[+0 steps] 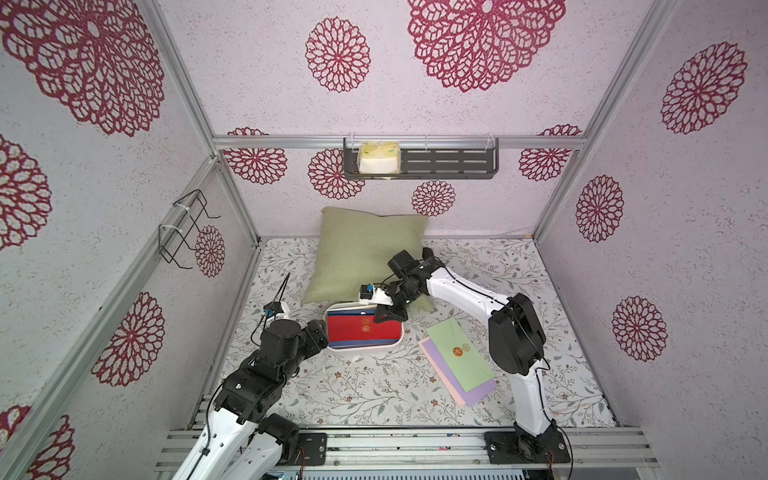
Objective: Put the sealed envelopes into the storage box
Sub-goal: Place the envelope in the storage box, then pick up the envelope from the center of the board.
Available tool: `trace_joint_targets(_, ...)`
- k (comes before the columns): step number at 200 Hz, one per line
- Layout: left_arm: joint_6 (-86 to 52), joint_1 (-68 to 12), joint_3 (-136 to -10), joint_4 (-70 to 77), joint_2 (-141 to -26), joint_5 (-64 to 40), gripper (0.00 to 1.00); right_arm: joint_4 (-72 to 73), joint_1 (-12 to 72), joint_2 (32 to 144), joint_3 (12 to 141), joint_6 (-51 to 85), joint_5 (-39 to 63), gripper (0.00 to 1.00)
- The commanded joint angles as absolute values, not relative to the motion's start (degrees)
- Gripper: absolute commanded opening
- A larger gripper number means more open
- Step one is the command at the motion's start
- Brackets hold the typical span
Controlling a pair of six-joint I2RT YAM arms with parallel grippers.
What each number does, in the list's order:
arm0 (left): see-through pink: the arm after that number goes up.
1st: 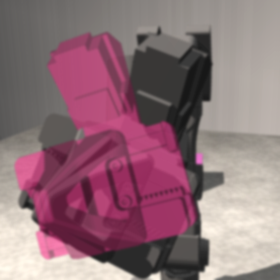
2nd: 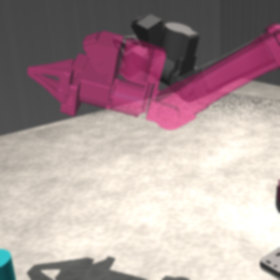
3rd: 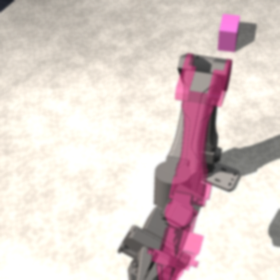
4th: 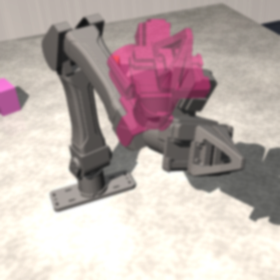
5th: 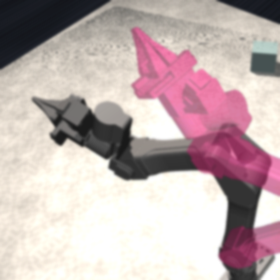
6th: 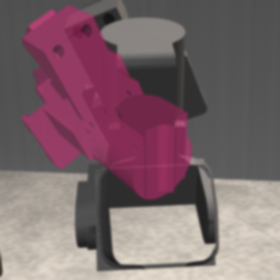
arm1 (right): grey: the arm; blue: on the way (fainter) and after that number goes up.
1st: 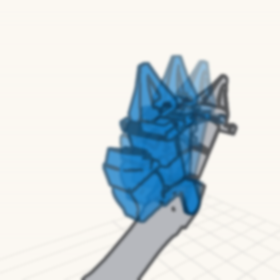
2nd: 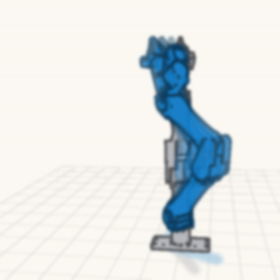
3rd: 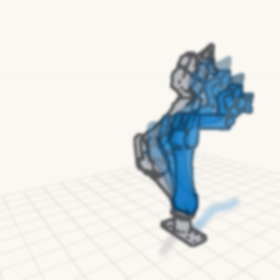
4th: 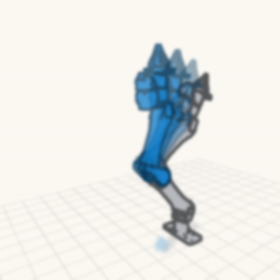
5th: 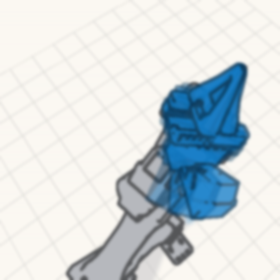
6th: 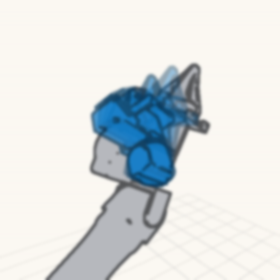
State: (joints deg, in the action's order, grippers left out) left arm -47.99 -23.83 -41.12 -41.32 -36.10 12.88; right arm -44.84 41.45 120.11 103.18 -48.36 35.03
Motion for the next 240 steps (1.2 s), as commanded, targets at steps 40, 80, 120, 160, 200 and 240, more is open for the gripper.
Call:
trace_joint_targets(40,-46.68,-23.29,-42.07,-40.63,-36.96,9.66,0.82,-32.04,41.42,114.7,99.98,-34.74,26.54,0.47)
trace_joint_targets(80,-45.49,-24.08,-43.19,-35.86,-41.14,-1.08,0.81,-3.81,35.87,99.06,78.27,-9.94,26.12,0.48)
trace_joint_targets(120,-46.26,-34.27,-45.57,-30.15,-48.81,0.37,0.81,12.96,26.39,81.73,52.25,11.59,22.06,0.49)
trace_joint_targets(160,-49.85,-43.96,-48.15,-19.08,-63.39,-0.92,0.77,11.25,17.0,71.01,34.79,17.21,17.71,0.49)
trace_joint_targets(200,-51.85,-51.6,-55.32,-8.71,-83.74,-5.49,0.68,15.38,9.69,65.33,21.03,24.86,18.19,0.49)
trace_joint_targets(240,-52.84,-56.23,-65.73,-4.81,-101.8,-12.01,0.54,18.45,7.21,65.73,15.38,26.65,20.52,0.5)
